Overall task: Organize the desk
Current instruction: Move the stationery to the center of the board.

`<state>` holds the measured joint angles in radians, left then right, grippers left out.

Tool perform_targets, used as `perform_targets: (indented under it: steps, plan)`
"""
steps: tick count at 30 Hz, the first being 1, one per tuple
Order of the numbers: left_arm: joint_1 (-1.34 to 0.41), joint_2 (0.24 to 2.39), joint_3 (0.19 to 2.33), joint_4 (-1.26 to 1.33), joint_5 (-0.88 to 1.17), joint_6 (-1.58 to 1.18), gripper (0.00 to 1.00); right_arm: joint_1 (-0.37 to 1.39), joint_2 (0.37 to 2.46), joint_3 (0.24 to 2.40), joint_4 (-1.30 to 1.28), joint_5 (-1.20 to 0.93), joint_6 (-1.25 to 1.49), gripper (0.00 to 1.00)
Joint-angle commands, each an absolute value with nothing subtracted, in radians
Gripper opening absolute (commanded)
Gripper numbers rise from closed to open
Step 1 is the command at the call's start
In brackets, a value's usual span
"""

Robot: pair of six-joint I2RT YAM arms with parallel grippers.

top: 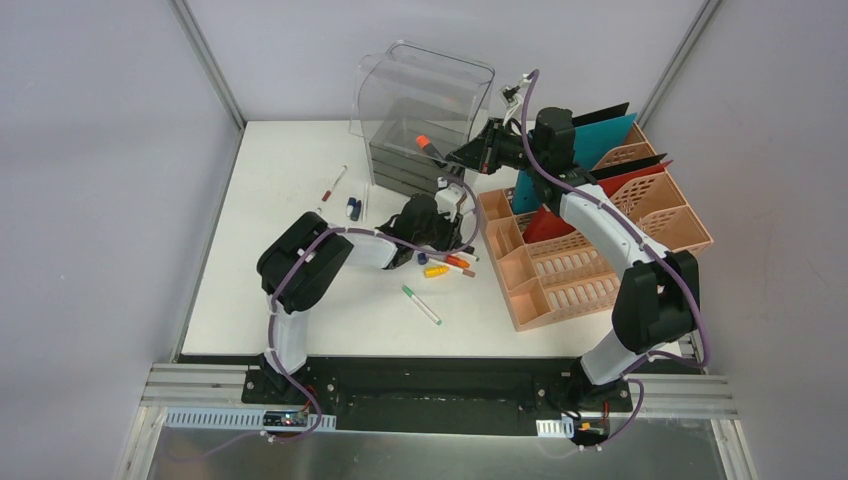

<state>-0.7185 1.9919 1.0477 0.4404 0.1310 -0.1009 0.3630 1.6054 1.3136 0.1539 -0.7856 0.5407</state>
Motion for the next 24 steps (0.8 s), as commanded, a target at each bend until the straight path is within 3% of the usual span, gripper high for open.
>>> perform_targets:
  steps: [1,16,21,24]
  plan:
    - [-0.716,1.895,0.977,0.374,0.075,-0.146,0.36,0.356,1.537,1.314,0.181,-0.807,0.549,0.05]
    - [-0.718,1.674,0.915,0.171,-0.15,-0.326,0.44,0.356,1.534,1.314,0.183,-0.807,0.549,0.05]
    - [-0.718,1.619,0.918,0.154,-0.104,-0.291,0.46,0.357,1.527,1.312,0.184,-0.807,0.549,0.05]
    - [-0.707,1.615,0.929,0.118,0.027,-0.16,0.46,0.356,1.523,1.308,0.183,-0.807,0.548,0.05]
